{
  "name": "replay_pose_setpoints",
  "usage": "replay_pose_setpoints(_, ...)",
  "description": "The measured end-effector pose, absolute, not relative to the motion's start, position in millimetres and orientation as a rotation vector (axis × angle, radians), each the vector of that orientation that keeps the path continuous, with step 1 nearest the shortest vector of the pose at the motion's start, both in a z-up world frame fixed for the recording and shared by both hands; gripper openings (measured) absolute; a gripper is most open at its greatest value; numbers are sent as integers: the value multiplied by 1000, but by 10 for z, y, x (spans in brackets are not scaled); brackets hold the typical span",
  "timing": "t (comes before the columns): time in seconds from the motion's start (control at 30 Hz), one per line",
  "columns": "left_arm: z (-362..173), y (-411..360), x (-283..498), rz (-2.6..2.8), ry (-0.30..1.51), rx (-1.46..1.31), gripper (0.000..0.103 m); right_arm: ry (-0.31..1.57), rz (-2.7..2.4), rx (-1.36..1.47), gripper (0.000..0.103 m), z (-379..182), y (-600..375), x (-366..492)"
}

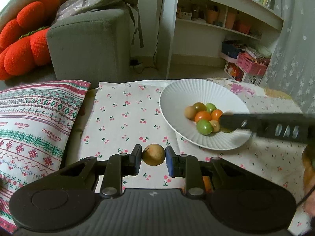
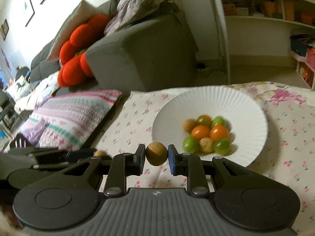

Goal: Organize fruits
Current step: 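Carry both tan fruits up and over the white plate, then open the right gripper over the plate while the left lowers its tan fruit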

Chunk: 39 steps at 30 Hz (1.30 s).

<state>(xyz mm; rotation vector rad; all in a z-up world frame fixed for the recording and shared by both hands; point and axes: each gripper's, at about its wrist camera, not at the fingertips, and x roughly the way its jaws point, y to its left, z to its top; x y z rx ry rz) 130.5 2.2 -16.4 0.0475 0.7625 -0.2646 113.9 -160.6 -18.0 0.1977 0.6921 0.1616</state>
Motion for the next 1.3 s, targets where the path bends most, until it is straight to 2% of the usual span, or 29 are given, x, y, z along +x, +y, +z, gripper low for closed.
replay_pose_setpoints(0.47, -211, -388, 1842, -375, 783, 22, 24, 648, -65, 293, 22, -147, -2567, 1313)
replay_pose_setpoints(0.67, -376, -510, 2092, -456, 801, -5, 24, 701, -70, 279, 22, -311, -2571, 1459)
replay_pose_setpoints(1.3, -536, -553, 2141, -469, 792, 11, 24, 798, -13, 232, 22, -514, -2373, 1549)
